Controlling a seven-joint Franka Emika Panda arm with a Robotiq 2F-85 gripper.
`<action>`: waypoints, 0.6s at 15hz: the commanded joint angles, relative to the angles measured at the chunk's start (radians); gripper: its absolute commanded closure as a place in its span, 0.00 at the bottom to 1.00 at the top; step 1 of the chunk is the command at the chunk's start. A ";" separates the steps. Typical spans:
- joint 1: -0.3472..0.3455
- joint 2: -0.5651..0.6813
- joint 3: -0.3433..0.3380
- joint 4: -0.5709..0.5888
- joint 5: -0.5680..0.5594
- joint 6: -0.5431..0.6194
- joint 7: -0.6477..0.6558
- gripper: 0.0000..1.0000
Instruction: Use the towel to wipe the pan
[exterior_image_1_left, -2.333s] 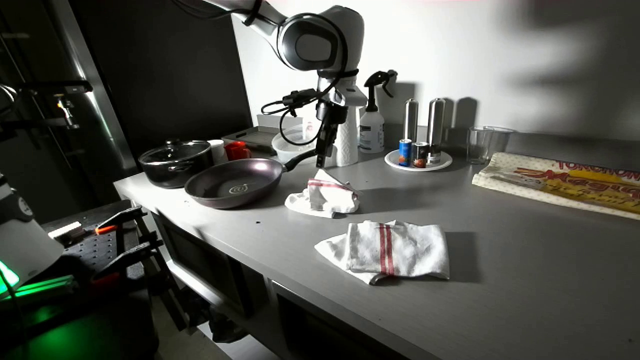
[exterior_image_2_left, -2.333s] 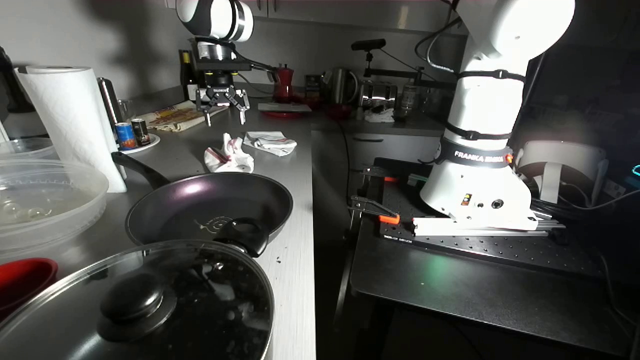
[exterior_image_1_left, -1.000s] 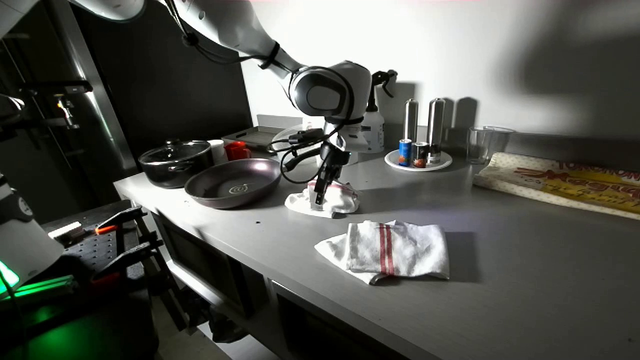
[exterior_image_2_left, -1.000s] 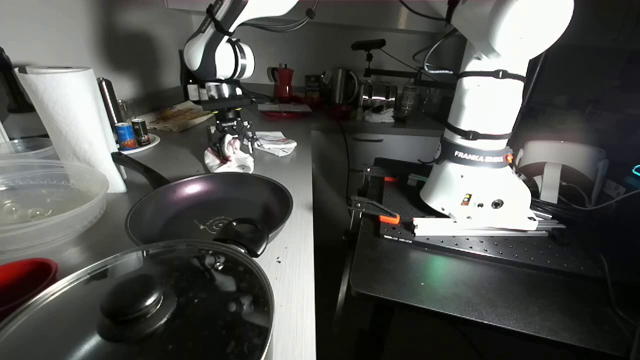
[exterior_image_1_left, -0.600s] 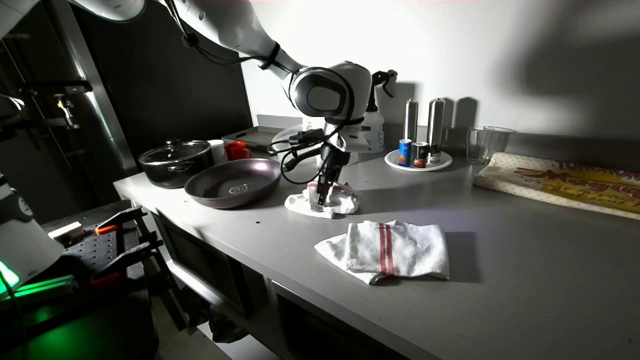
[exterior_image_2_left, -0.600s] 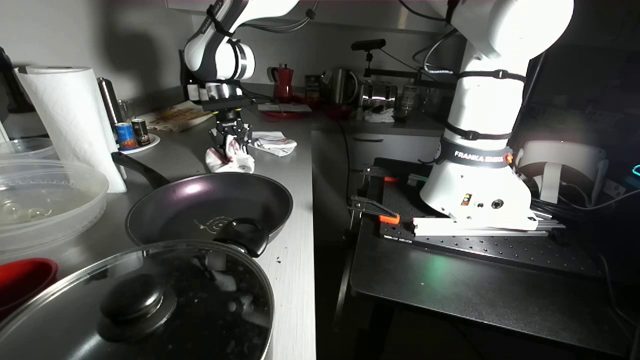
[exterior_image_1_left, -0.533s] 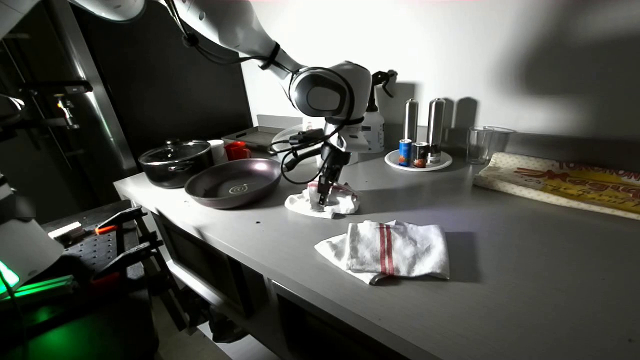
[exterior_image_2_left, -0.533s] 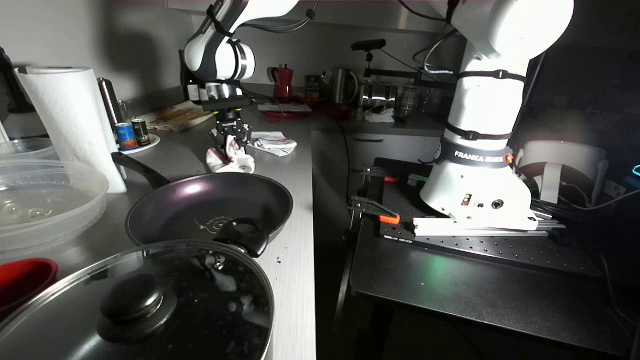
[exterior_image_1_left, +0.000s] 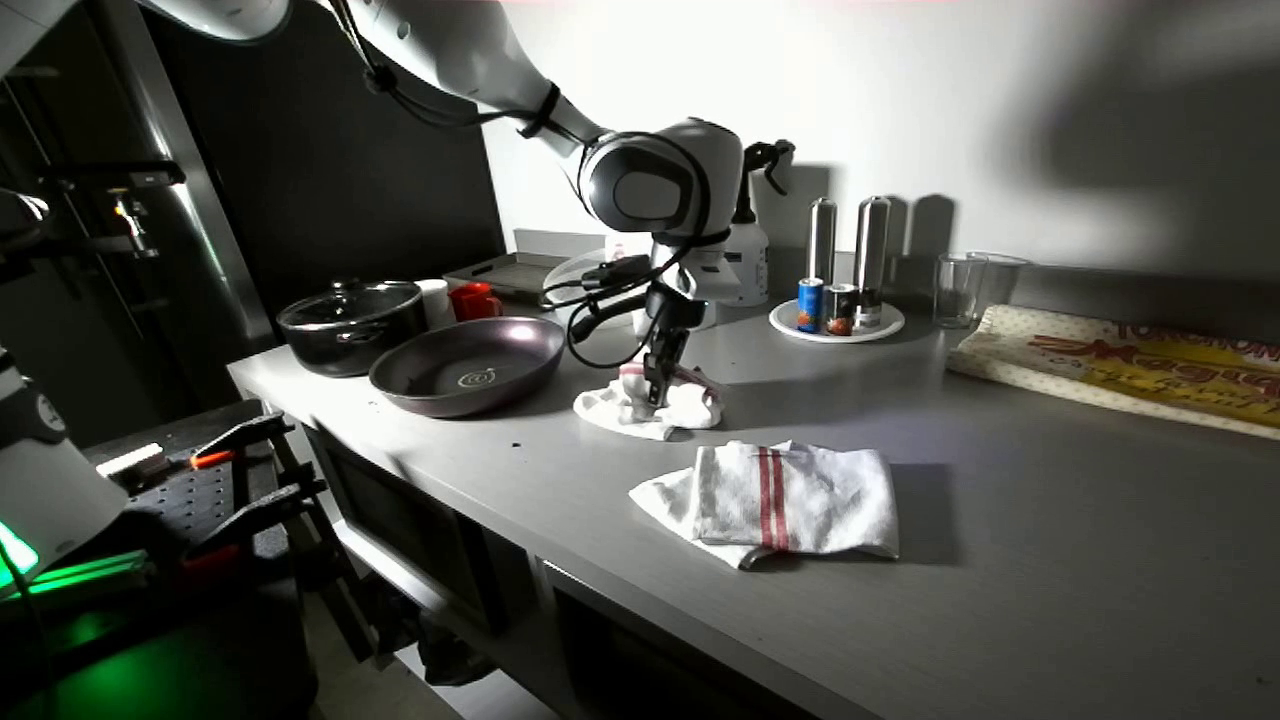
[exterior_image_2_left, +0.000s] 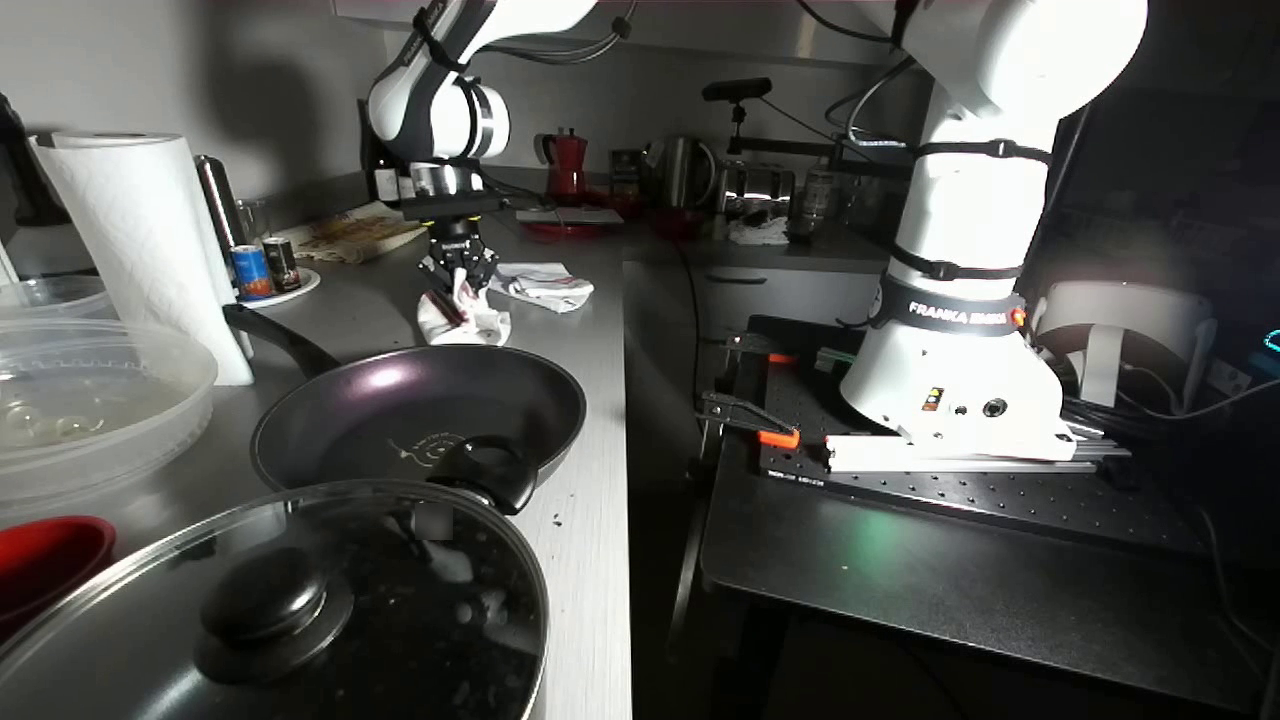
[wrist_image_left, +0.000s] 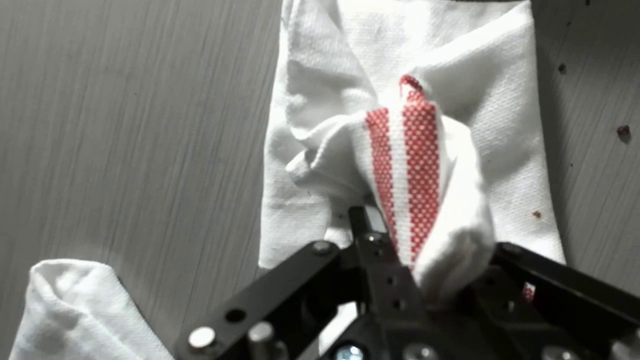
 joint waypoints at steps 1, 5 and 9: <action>-0.013 -0.050 0.009 -0.039 0.036 0.028 -0.044 0.97; -0.010 -0.166 0.001 -0.130 0.021 0.047 -0.114 0.97; 0.009 -0.345 -0.012 -0.294 -0.008 0.092 -0.205 0.97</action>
